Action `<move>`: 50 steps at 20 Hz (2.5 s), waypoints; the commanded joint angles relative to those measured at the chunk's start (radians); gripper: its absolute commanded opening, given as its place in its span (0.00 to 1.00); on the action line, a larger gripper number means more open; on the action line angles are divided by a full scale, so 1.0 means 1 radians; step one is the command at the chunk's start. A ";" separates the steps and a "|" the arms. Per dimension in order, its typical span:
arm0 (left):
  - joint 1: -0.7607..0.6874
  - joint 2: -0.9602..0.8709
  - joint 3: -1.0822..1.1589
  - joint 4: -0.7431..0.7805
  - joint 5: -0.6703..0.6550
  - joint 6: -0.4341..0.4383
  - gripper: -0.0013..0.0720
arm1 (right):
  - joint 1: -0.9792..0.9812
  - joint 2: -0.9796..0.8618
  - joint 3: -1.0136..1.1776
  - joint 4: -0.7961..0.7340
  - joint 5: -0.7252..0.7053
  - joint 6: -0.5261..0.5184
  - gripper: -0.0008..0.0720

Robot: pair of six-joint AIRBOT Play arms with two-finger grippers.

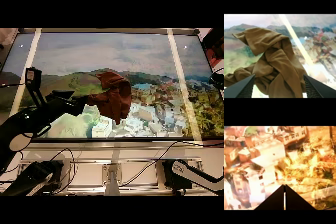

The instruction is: Fold the clothes and pants, and hang the long-sleeved shirts on hangers.

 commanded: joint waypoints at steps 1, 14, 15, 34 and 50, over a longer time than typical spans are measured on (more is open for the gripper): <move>0.000 0.000 -0.003 0.000 -0.002 0.000 0.97 | 0.001 -0.001 0.000 0.001 0.002 0.000 0.04; 0.000 0.000 -0.002 0.000 0.000 0.000 0.97 | 0.001 0.000 0.000 0.002 -0.005 0.000 0.04; 0.000 0.000 -0.002 0.000 0.001 0.000 0.97 | 0.001 0.000 0.000 0.002 -0.010 0.000 0.04; 0.002 -0.400 -0.002 0.032 0.031 -0.001 0.97 | 0.488 0.000 0.000 0.525 -0.253 -0.096 0.04; 0.002 -0.509 -0.001 -0.018 0.058 -0.003 0.54 | 0.758 -0.132 -0.037 0.370 -0.220 -0.098 0.04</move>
